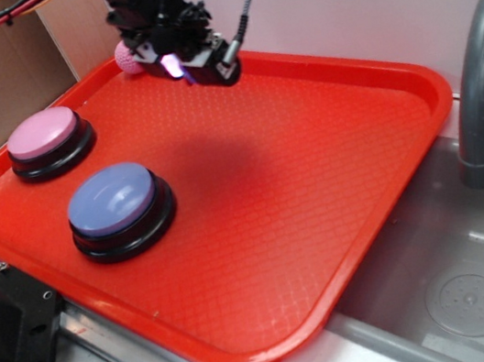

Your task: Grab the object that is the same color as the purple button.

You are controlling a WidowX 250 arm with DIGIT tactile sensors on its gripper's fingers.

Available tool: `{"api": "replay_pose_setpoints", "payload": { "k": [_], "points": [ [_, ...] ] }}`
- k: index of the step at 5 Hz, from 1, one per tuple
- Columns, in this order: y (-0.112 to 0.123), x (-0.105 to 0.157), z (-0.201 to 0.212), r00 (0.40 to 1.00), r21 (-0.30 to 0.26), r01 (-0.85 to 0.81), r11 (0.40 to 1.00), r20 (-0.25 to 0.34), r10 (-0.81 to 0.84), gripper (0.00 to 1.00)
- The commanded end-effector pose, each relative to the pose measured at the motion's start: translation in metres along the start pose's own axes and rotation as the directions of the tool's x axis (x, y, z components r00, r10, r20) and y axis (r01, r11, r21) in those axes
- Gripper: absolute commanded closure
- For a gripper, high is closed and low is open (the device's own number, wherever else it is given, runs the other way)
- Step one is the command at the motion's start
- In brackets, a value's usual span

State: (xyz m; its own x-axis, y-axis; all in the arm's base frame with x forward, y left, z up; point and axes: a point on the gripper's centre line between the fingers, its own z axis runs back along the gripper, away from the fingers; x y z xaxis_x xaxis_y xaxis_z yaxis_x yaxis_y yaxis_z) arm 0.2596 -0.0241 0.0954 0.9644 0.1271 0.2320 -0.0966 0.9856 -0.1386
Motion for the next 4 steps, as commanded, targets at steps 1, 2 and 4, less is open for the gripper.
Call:
{"api": "replay_pose_setpoints", "payload": {
  "k": [1,2,4],
  "points": [
    [0.009,0.009,0.068,0.997,0.092,-0.073,0.993,-0.009,0.075,1.0],
    [0.005,0.022,0.065,0.997,0.144,-0.071,0.987,-0.025,0.076,1.0],
    [0.005,0.024,0.061,0.998,0.071,-0.021,0.997,-0.049,0.024,1.0]
  ]
}}
